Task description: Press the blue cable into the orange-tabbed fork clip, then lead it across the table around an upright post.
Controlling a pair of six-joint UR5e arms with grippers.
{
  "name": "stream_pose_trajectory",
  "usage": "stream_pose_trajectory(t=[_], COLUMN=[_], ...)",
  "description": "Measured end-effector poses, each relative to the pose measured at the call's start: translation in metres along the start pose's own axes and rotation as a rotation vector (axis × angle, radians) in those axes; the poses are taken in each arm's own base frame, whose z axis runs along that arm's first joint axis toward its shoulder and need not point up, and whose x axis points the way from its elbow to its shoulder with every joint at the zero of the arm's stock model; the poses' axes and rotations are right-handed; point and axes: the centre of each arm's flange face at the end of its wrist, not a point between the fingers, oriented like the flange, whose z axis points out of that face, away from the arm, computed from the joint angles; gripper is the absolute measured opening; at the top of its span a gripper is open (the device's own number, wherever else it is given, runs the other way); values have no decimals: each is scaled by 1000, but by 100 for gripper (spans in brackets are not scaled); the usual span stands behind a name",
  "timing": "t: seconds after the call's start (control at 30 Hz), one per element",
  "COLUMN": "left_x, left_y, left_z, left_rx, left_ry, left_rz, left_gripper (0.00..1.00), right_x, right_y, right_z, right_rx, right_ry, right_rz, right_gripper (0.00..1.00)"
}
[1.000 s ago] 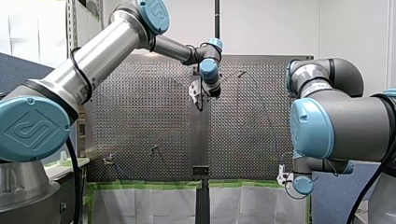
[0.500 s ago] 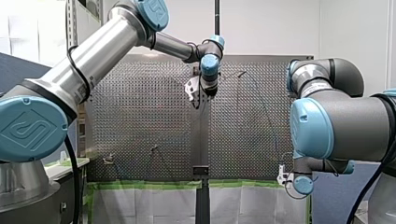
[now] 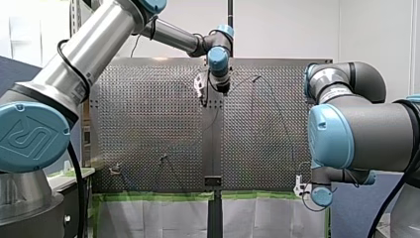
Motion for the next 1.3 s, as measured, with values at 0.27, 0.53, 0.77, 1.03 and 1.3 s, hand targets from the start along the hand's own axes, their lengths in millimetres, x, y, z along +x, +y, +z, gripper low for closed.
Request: stream_pose_trajectory(t=[0.27,0.53,0.77,1.03,1.3], left_x=[-61,-93,-97,-75,-63], left_y=[-23,-43,-59,-87,-102], left_z=[-45,-61,-53,-36,-21], left_rx=[110,209,277,369,416], left_ry=[-51,-100,-113,-97,-105], left_rz=[40,79,137,231,308], left_gripper=[100,100,100,100,100], right_x=[0,1,1,1,1], right_y=[-2,-5,-6,-7,-7], right_z=[1,1,1,1,2], right_rx=[6,10,11,12,12], right_ry=[-9,-12,-14,-22,-22], right_rz=[-4,-7,-14,-21,-22], right_gripper=[0,0,0,0,0])
